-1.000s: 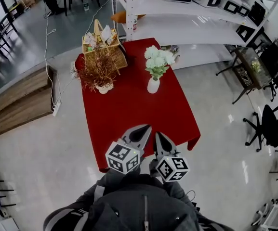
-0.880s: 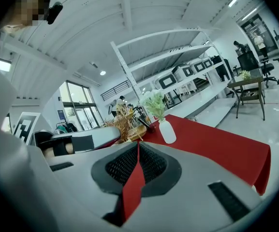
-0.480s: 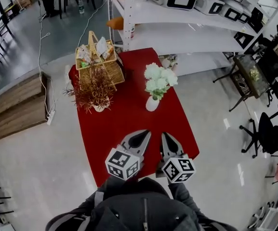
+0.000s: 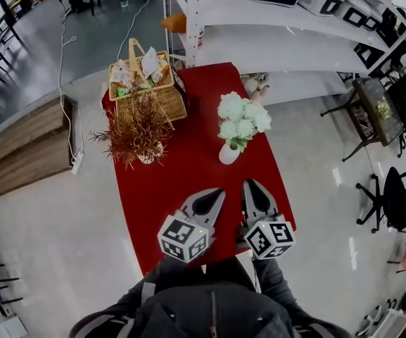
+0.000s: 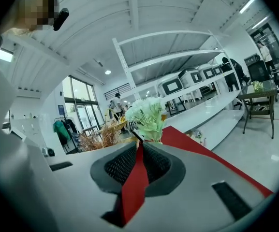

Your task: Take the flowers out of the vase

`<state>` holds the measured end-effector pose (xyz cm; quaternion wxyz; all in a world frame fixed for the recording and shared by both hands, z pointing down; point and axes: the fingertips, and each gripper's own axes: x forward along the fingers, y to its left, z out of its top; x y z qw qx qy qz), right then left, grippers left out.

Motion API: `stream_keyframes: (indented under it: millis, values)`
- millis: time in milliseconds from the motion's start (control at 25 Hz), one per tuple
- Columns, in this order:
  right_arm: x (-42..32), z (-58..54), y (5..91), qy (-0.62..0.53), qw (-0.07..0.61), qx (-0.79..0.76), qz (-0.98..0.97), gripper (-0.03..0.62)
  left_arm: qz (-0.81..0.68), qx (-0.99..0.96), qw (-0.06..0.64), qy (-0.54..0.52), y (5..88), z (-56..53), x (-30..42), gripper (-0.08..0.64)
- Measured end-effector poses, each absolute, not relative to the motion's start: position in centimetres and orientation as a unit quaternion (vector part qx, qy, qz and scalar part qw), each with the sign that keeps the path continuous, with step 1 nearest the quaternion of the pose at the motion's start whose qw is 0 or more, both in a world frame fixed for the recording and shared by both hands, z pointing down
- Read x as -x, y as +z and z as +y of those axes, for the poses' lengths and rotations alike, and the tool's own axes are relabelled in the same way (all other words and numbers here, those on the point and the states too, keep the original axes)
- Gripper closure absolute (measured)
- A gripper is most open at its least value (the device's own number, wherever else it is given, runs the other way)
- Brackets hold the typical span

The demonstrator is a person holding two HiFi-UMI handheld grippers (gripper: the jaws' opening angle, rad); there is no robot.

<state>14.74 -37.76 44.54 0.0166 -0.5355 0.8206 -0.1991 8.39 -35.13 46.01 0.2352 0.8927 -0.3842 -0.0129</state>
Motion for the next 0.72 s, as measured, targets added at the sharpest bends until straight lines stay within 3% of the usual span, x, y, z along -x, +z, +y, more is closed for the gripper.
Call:
stream_keyframes:
  millis: [440, 480, 560, 720]
  values:
    - [-14.6, -42.3, 44.2, -0.182, 0.007, 0.501, 0.846, 0.575, -0.441, -0.866, 0.237, -0.015, 46.3, -37.8, -8.0, 0.552]
    - [-14.6, -42.8, 44.4, -0.181, 0.003, 0.497, 0.849, 0.56, -0.445, -0.863, 0.238, -0.015, 46.4, -37.9, -8.1, 0.552]
    - [-14.3, -43.8, 44.8, -0.184, -0.006, 0.487, 0.854, 0.438, -0.453, -0.858, 0.241, -0.015, 46.5, -38.2, -8.1, 0.552]
    - [-14.0, -45.7, 45.7, -0.17, -0.032, 0.48, 0.86, 0.386, -0.471, -0.847, 0.247, -0.014, 47.0, -38.7, -7.8, 0.552]
